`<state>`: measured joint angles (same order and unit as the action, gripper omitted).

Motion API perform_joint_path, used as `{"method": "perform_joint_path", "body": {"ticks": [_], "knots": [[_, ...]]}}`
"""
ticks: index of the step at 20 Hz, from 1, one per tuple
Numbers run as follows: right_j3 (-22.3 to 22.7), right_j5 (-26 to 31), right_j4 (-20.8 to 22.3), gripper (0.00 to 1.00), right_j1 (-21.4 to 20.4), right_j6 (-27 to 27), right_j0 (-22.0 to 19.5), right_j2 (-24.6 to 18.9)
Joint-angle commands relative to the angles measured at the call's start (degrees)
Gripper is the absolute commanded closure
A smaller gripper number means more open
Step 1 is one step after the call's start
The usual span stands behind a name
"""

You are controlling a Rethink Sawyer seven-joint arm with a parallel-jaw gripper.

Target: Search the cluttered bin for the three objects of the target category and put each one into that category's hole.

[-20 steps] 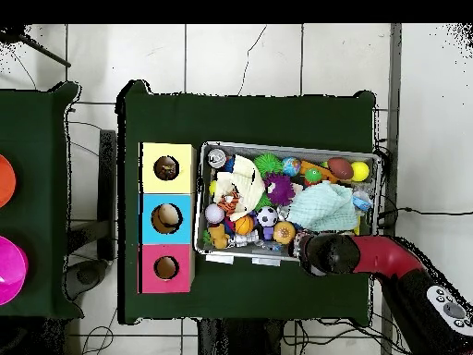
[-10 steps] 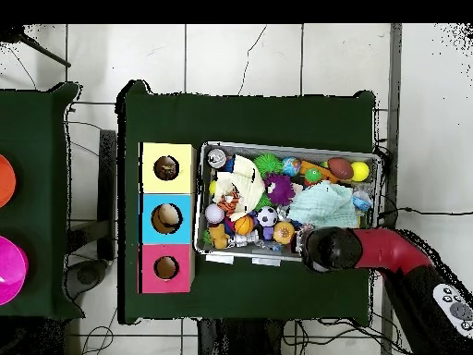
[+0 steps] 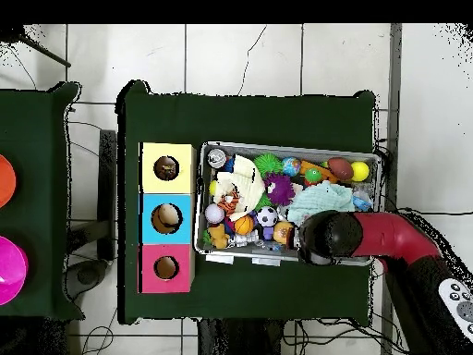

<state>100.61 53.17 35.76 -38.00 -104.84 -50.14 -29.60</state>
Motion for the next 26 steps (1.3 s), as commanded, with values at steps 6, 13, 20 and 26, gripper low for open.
{"method": "perform_joint_path", "body": {"ticks": [6, 13, 20, 26], "knots": [[-3.0, 6.0, -1.7, 1.00, -2.1, 10.5, 2.1, -4.4], [1.8, -0.7, -0.9, 1.00, -1.9, 5.6, 2.9, -3.4], [-3.4, 0.5, -1.5, 1.00, 2.5, 3.3, 7.7, -3.5], [-6.8, -0.2, -2.3, 1.00, 4.7, 0.6, 11.1, -2.8]]}}
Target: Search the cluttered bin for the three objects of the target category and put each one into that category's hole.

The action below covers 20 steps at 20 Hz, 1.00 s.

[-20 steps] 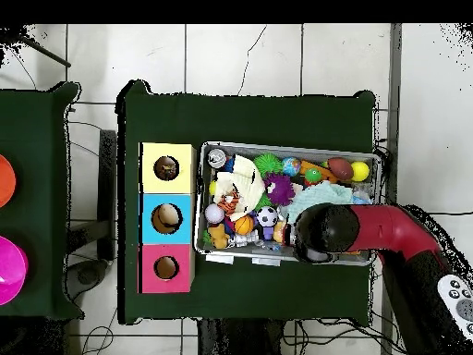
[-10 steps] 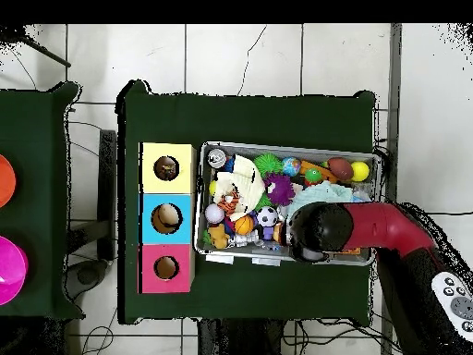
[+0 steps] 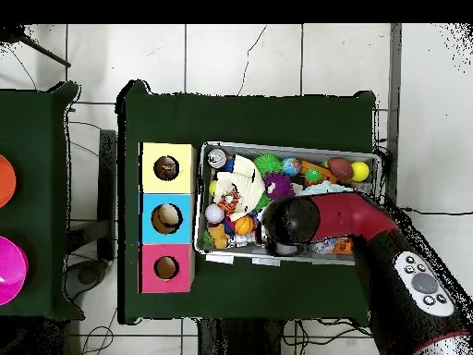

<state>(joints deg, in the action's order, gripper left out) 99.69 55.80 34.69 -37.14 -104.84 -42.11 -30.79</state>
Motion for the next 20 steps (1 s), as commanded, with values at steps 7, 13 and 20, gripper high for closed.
{"method": "perform_joint_path", "body": {"ticks": [7, 13, 20], "knots": [[-9.0, -2.2, -2.3, 1.00, 5.3, 0.5, 4.8, -0.8], [-10.3, 7.5, -5.5, 1.00, 0.0, 3.8, 5.3, -0.7], [-13.5, 16.5, -8.2, 1.00, -2.4, 5.6, 6.7, -0.5]]}}
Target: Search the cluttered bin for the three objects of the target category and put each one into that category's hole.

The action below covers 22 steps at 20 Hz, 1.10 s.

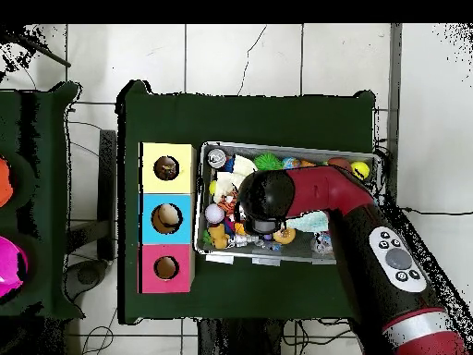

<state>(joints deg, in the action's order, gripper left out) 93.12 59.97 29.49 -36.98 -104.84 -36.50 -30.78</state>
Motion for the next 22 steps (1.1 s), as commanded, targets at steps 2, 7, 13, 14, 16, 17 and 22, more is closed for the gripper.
{"method": "perform_joint_path", "body": {"ticks": [2, 7, 13, 14, 16, 17, 22], "knots": [[-7.8, 13.8, -3.2, 1.00, -2.9, 5.4, 1.5, -0.5], [-9.2, 15.4, -4.2, 1.00, -2.3, 4.8, 1.9, -0.9], [-9.5, 15.6, -5.8, 1.00, -2.1, 2.5, 3.2, -0.6], [-9.3, 15.4, -6.1, 1.00, -2.2, 1.9, 3.6, -0.4], [-8.1, 14.2, -6.9, 1.00, -2.6, 0.4, 4.2, -0.1], [-6.8, 13.2, -7.4, 1.00, -3.1, -0.3, 4.3, 0.0], [-4.4, 11.0, -9.3, 1.00, -3.8, -2.7, 5.4, 0.8]]}}
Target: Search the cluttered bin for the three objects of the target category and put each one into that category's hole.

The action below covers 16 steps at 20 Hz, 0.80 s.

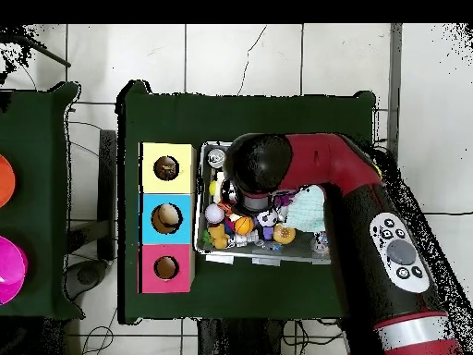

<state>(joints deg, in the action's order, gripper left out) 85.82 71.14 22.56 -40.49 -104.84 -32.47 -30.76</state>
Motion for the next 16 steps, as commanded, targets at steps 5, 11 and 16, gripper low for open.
{"method": "perform_joint_path", "body": {"ticks": [5, 11, 16], "knots": [[2.7, 0.4, -4.1, 1.00, -1.3, -4.7, 3.4, 1.5], [-0.6, 3.2, -5.9, 1.00, -1.8, -7.4, 7.1, 2.6], [-4.0, 6.2, -7.0, 1.00, -1.5, -8.5, 9.6, 3.5]]}}
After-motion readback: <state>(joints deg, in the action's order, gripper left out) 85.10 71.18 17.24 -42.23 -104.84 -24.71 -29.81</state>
